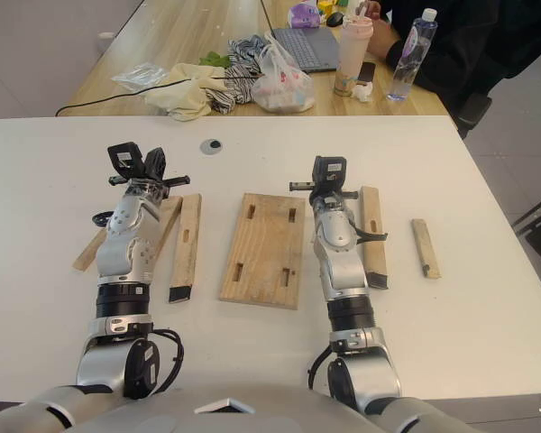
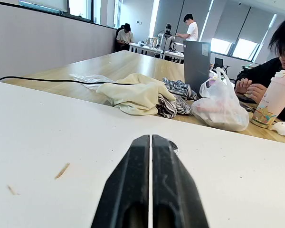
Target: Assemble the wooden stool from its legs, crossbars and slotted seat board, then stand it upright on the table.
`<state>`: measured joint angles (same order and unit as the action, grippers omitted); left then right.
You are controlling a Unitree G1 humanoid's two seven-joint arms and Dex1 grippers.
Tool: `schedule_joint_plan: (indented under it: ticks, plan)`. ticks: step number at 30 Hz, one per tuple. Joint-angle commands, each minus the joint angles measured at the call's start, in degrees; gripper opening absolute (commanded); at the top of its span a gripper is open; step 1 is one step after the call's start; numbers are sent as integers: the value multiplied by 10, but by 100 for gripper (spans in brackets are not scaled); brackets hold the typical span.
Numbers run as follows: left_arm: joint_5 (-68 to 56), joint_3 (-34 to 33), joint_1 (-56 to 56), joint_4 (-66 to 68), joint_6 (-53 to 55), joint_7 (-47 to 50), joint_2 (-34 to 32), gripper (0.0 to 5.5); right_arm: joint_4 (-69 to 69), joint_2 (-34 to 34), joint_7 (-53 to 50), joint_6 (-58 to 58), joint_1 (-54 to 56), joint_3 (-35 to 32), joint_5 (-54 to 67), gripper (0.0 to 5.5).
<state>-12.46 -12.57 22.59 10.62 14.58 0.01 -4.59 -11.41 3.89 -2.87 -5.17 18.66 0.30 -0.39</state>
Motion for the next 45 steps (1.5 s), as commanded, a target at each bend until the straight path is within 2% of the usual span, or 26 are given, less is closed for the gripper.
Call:
schedule_joint_plan:
  ticks: [1,3,7,11,16,20,22,29,33,41,45]
  plan:
    - [24,31,-15,-4,-32,-89,-69,28,-1,3,3,-3,7,4,2,0]
    - [16,35,-32,3,-27,-193,-150,60,2,1,4,-5,1,3,2,0]
    - [-57,-18,-91,40,71,-402,-318,116,11,-3,5,-7,-10,4,0,0]
    - [-82,-62,-159,86,100,-505,-414,169,15,-5,1,-7,-15,-1,1,0]
    - [-64,-35,-189,127,114,-528,-421,255,14,-1,-3,-7,-20,-2,0,0]
    - [-28,-14,-196,183,81,-502,-414,255,10,-1,1,-6,-15,0,0,0]
    - [-23,-18,-189,212,63,-491,-415,255,10,-4,2,-6,-14,-1,1,0]
    - [-57,-44,-178,199,50,-509,-413,362,7,-5,7,-7,-13,0,1,0]
    - [-52,-63,-137,240,29,-492,-433,362,4,-4,11,-6,-16,5,0,0]
    - [23,12,-163,309,-9,-522,-438,362,-2,1,12,-4,-15,6,0,0]
    - [12,28,-181,304,-19,-553,-418,303,-10,0,14,1,-12,7,-1,0]
